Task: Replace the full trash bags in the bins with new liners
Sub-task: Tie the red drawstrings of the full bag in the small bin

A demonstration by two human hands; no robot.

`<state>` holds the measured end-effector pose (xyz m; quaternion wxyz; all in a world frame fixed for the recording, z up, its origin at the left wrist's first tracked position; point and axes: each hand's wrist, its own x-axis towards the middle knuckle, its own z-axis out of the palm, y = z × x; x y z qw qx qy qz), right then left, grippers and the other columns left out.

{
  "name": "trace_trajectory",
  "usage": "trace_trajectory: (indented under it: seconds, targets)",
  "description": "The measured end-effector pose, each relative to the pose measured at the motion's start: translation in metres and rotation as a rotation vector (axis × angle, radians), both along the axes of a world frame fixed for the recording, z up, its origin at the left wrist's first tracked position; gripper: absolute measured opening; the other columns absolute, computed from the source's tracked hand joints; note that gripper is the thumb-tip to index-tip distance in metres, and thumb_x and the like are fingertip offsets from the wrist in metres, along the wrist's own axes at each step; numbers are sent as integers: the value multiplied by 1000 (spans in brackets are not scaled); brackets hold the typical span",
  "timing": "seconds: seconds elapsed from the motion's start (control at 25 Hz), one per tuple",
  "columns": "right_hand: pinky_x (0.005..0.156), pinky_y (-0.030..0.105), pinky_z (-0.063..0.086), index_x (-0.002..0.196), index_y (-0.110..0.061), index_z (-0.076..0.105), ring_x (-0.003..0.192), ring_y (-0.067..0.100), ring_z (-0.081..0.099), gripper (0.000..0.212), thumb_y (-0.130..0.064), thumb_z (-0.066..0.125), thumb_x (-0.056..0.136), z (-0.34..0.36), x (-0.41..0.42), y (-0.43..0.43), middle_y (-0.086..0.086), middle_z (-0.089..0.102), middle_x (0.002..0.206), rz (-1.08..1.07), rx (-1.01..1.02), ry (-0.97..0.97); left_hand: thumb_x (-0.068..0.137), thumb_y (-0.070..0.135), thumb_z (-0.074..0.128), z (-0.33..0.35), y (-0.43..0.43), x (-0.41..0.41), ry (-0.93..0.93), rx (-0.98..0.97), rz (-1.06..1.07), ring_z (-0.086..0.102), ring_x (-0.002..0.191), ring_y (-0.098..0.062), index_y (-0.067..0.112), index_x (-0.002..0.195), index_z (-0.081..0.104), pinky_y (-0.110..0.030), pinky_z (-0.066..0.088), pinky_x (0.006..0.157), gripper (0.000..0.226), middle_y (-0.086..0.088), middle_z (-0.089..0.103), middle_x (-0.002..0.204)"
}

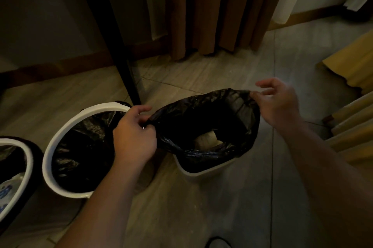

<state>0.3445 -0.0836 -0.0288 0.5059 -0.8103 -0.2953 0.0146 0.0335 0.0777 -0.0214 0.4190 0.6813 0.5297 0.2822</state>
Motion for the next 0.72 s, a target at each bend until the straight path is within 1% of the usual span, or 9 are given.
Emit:
trace_trajectory:
  seconds: [0.08,0.16,0.24,0.32,0.4,0.52,0.6,0.68,0.72]
  targets:
    - [60,3,46,89,-43,64,78,-7,63,18,-38,81,86,11,-27,-6,-17,63,78,218,-201,-225,89,5,70,2,2,-2,47,-16,-14,71,86,-9,39,118,68,-36,61,78,45,15,72,99]
    - [55,6,48,91,-51,63,85,-13,61,26,-66,76,75,16,-61,-10,-20,64,88,590,-532,-126,85,13,72,9,8,-1,150,-47,-80,67,90,-10,39,120,68,-30,55,71,44,14,69,103]
    - [64,12,48,104,-52,62,92,-4,58,45,-78,74,69,4,-86,-16,-25,56,100,832,-789,-211,79,37,73,20,21,7,397,12,-242,64,95,-15,39,127,65,-30,51,71,49,13,66,106]
    - [78,20,45,121,-42,62,100,0,45,59,-72,78,73,-13,-98,-22,-23,45,112,879,-874,-402,75,57,67,30,39,28,591,116,-360,63,109,-26,38,136,60,-39,54,83,64,4,64,122]
    - [82,24,39,130,-38,59,105,4,35,61,-64,79,79,-20,-96,-32,-18,41,118,835,-906,-425,81,61,68,32,55,64,602,171,-437,62,113,-28,33,139,60,-38,52,86,64,-3,64,133]
    - [84,26,43,126,-34,65,106,9,45,36,-39,74,91,-22,-86,-47,-11,56,120,809,-854,-482,91,53,75,17,63,112,660,146,-581,63,120,-30,27,143,59,-38,53,92,60,-7,64,139]
    - [85,30,49,111,-27,74,103,13,54,17,-23,66,96,-23,-83,-55,-6,65,111,767,-791,-496,93,42,76,0,67,128,721,185,-640,64,119,-29,26,128,68,-37,54,93,39,-8,68,136]
    - [86,30,52,104,-24,77,99,11,59,16,-18,63,99,-21,-80,-60,-6,69,105,721,-766,-458,95,29,72,-13,74,131,731,267,-643,63,100,-25,30,93,69,-34,48,80,4,-9,73,120]
    - [85,27,53,105,-25,78,96,8,60,16,-18,64,100,-19,-78,-62,-7,69,104,705,-754,-423,96,27,69,-17,77,133,725,292,-629,60,94,-24,29,84,65,-34,45,77,13,-10,73,115]
